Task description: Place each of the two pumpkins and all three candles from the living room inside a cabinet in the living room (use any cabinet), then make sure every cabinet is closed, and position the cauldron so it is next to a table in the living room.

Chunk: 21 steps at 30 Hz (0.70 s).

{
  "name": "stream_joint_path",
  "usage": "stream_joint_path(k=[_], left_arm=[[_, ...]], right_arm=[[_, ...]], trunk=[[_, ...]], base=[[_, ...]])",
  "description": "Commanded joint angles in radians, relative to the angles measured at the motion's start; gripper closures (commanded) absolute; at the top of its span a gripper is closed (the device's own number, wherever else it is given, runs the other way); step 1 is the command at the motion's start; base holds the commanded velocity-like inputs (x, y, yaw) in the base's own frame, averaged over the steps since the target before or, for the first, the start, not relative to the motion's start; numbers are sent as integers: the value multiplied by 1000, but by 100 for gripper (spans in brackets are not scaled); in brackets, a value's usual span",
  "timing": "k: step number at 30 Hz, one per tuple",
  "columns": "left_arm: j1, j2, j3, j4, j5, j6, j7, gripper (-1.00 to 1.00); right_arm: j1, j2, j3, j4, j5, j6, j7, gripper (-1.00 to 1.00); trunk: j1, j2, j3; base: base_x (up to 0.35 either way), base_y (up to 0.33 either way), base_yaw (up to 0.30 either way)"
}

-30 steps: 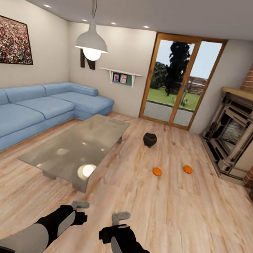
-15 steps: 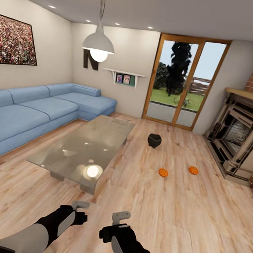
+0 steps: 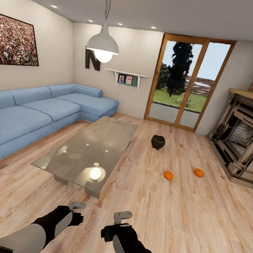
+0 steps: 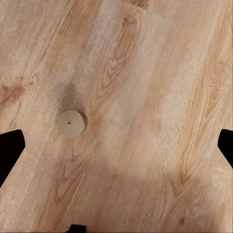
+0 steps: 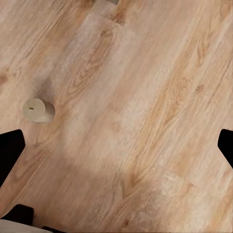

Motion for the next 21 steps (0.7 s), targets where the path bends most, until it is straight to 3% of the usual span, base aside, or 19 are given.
stream_joint_path(k=[1, 4, 8, 13, 21], left_arm=[[0, 5, 4, 1, 11, 4, 21, -100], [1, 13, 22, 7, 10, 0, 58, -100], [5, 16, 30, 9, 9, -2, 89, -100], [23, 17, 32, 9, 7, -3, 127, -100], [51, 18, 34, 16, 9, 8, 127, -100]], right_arm=[[-1, -1, -16, -1, -11, 2, -10, -100], [-1, -1, -63, -1, -9, 3, -13, -100], [-1, -1, -91, -1, -10, 3, -51, -100], [0, -1, -99, -23, -11, 2, -119, -100], [11, -6, -102, -208, -9, 10, -146, -100]], trunk=[[0, -1, -1], [0, -1, -1], [0, -1, -1], [0, -1, -1], [0, -1, -1]], base=[[148, 133, 0], [148, 126, 0], [119, 81, 0], [35, 20, 0], [5, 3, 0]])
